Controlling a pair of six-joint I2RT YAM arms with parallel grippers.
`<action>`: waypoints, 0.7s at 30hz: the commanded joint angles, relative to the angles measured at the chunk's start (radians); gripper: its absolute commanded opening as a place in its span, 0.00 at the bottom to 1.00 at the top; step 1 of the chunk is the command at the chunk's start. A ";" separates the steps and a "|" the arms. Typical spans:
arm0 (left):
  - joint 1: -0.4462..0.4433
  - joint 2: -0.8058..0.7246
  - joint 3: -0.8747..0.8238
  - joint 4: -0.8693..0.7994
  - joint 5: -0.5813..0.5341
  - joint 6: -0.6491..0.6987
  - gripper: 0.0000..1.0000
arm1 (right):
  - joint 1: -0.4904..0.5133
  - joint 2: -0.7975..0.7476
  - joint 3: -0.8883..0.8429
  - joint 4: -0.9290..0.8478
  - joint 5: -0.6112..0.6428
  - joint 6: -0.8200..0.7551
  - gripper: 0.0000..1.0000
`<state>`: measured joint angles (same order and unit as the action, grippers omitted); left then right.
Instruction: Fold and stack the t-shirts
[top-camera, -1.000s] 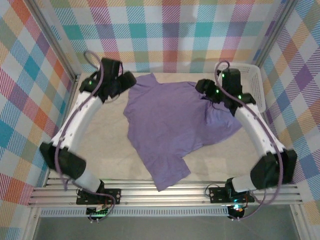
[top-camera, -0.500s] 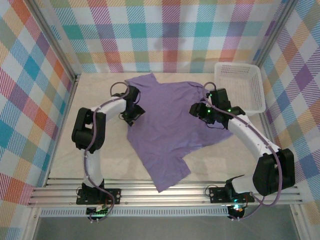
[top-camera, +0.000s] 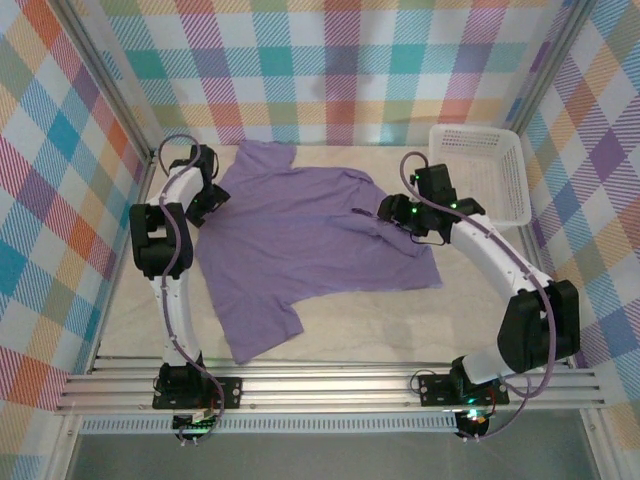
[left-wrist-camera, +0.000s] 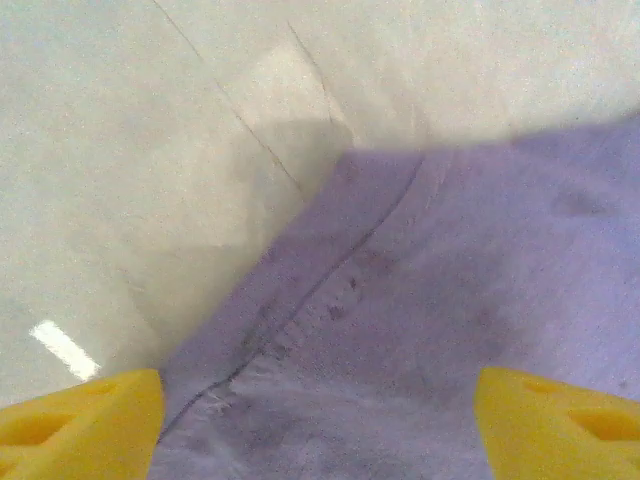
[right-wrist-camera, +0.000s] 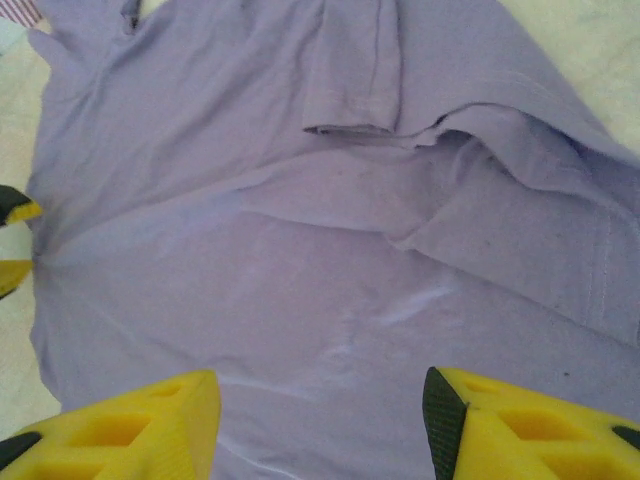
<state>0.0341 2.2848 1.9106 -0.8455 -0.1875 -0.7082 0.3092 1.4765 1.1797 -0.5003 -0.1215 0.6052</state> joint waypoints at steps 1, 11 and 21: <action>-0.011 -0.029 0.097 -0.082 -0.145 0.072 0.83 | 0.001 0.030 0.034 -0.037 -0.026 0.007 0.57; -0.128 -0.544 -0.511 -0.076 0.022 0.009 0.81 | -0.028 -0.049 -0.157 -0.138 0.131 0.017 0.56; -0.156 -0.823 -1.038 0.029 0.184 -0.089 0.77 | -0.157 -0.131 -0.317 -0.100 0.058 0.104 0.60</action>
<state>-0.1188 1.4902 0.8749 -0.8631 -0.0357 -0.7704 0.1783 1.3647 0.8745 -0.6060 -0.0311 0.6785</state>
